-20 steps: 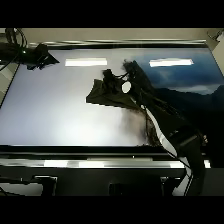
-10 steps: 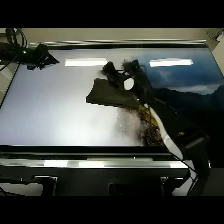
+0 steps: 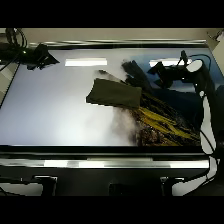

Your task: Fold the clothes and pants, and hang the long-sleeved shirts on hangers.

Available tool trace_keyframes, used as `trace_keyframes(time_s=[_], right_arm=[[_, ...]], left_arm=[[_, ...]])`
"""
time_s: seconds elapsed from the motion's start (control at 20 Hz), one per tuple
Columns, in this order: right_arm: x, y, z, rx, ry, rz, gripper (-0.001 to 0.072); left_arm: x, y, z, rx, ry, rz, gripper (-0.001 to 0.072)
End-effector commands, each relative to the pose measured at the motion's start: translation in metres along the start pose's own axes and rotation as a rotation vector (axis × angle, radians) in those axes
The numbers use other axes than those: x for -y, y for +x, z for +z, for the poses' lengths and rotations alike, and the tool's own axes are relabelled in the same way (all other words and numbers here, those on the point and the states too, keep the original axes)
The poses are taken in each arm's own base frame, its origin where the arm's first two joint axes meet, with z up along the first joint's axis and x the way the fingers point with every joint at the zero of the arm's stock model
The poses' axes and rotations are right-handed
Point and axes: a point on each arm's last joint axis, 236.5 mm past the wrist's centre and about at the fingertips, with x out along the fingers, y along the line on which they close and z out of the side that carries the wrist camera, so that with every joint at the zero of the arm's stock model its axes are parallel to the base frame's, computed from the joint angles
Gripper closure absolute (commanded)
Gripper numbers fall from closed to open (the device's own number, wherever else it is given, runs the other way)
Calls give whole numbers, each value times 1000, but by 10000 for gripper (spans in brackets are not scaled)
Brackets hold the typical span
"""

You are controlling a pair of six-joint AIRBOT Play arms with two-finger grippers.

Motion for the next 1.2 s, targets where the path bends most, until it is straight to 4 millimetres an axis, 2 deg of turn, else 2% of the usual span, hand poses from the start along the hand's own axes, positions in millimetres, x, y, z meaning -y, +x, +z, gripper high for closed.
trace_keyframes(time_s=[0.0,0.2,0.35,0.5,0.75,0.9,1.0,1.1,1.15], right_arm=[[60,6,-24,-199,-61,-33,11],[72,53,-49,-311,-14,52,15],[80,79,-58,-330,5,59,18],[75,97,-71,-347,-8,67,26],[61,117,-81,-334,-24,76,51],[53,126,-85,-321,-40,71,149],[49,131,-85,-303,-48,68,310],[45,133,-82,-285,-40,78,572],[42,132,-79,-275,-34,89,659]], left_arm=[[0,0,0,0,4,0,692],[0,0,0,0,3,0,692],[0,0,0,0,3,0,692],[0,0,0,0,2,0,692],[0,0,0,0,3,0,692],[-1,0,0,1,3,1,692],[-1,0,0,1,3,1,692],[-1,0,0,1,4,1,692],[-1,0,0,1,4,1,691]])
